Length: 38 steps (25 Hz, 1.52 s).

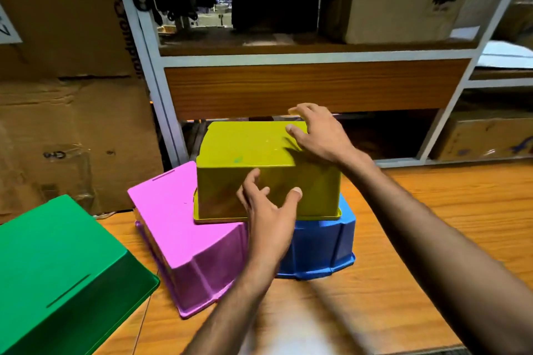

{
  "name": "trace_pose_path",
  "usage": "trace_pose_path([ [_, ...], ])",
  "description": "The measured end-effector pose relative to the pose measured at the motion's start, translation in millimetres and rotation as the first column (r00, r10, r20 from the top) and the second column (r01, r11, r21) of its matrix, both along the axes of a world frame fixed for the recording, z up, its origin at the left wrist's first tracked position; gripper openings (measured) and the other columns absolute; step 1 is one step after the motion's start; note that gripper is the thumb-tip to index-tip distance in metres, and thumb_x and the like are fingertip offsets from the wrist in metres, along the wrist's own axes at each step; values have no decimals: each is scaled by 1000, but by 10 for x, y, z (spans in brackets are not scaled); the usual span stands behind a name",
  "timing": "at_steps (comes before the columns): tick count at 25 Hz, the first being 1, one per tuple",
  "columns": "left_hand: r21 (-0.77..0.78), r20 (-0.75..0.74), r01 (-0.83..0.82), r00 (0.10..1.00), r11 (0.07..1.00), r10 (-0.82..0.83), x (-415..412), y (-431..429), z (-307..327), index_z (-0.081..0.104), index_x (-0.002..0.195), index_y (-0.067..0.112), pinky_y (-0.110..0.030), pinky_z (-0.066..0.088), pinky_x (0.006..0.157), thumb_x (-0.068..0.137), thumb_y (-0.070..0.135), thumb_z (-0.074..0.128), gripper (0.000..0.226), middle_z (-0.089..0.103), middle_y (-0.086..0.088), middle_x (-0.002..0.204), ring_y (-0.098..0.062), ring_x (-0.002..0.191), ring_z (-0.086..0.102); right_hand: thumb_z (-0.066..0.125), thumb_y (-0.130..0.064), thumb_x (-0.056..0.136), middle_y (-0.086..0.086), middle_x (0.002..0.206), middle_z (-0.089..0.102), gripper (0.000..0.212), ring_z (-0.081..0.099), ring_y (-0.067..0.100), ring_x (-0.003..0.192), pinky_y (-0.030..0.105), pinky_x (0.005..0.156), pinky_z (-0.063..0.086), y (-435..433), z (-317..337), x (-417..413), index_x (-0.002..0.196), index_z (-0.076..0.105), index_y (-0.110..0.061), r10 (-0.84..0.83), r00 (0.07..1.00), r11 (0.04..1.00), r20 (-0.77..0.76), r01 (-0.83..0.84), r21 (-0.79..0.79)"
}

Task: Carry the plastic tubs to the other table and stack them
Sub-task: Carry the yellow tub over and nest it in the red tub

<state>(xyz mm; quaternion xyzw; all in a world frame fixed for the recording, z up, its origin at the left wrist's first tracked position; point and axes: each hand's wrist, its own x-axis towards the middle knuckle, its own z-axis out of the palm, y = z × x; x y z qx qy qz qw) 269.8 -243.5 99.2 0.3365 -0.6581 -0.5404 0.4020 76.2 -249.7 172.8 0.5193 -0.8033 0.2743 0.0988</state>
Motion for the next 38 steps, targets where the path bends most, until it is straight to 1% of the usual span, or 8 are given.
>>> trace_pose_path([
  [6, 230, -14, -33, 999, 973, 37, -290, 203, 197, 11, 164, 20, -24, 34, 98, 92, 30, 73, 96, 0, 17, 166, -11, 132, 42, 40, -56, 105, 9, 165, 38, 62, 38, 34, 149, 53, 118, 32, -578, 106, -391, 160, 34, -27, 15, 999, 880, 44, -34, 473],
  [12, 224, -16, -48, 998, 973, 53, -331, 234, 315, 2, 166, 26, -32, 29, 120, 95, 46, 67, 98, -23, 14, 170, -15, 157, 16, 65, -25, 91, 5, 139, 66, 49, 57, 29, 131, 48, 113, 43, -452, 118, -456, 139, 63, -23, -52, 943, 951, 329, -54, 303],
  [17, 21, -152, -182, 971, 983, 183, -189, 63, 387, 14, 165, 25, -33, 18, 126, 89, 45, 74, 99, -4, 12, 173, -4, 157, 6, 72, -21, 88, 1, 114, 76, 35, 67, 17, 104, 32, 91, 54, -78, 333, -362, 123, 75, -21, -52, 903, 999, 426, 50, 16],
  [21, 51, -320, -136, 936, 989, 145, 73, -296, 616, 16, 164, 27, -31, 23, 125, 85, 38, 78, 101, 21, 15, 167, -2, 151, 21, 73, -8, 90, 10, 127, 71, 43, 68, 14, 107, 17, 74, 54, 496, 639, -123, 133, 67, -8, 285, 663, 953, 693, -116, -281],
  [26, 169, -427, 74, 904, 983, 5, 324, -677, 857, 41, 149, 6, -32, 58, 89, 81, 34, 77, 82, 61, -15, 145, -19, 118, 68, 59, -30, 89, 6, 144, 63, 57, 65, 20, 124, 43, 99, 55, 1017, 667, 147, 145, 55, -23, 581, 303, 814, 755, -239, -530],
  [28, 161, -448, 111, 894, 981, -28, 342, -646, 846, 47, 141, 7, -23, 58, 67, 78, 26, 73, 71, 73, -7, 121, -10, 94, 74, 59, -32, 95, 2, 137, 68, 48, 68, 16, 119, 34, 95, 59, 1061, 635, 235, 141, 56, -22, 585, 318, 811, 746, -215, -545],
  [31, 98, -466, 127, 882, 987, -67, 378, -669, 813, 47, 143, 7, -25, 59, 80, 75, 12, 70, 72, 72, -6, 123, -13, 103, 74, 60, -25, 98, -7, 104, 76, 27, 72, 6, 89, 20, 69, 57, 1068, 532, 303, 124, 67, -21, 507, 428, 858, 748, -162, -488],
  [38, -104, -352, 215, 905, 971, -238, 617, -810, 816, 35, 159, 11, -24, 52, 101, 70, -20, 60, 97, 58, 8, 147, -5, 134, 56, 83, 11, 73, 0, 134, 70, 90, 66, 12, 125, 35, 102, 56, 1120, 273, 367, 151, 47, -16, 415, 605, 892, 679, -126, -433],
])
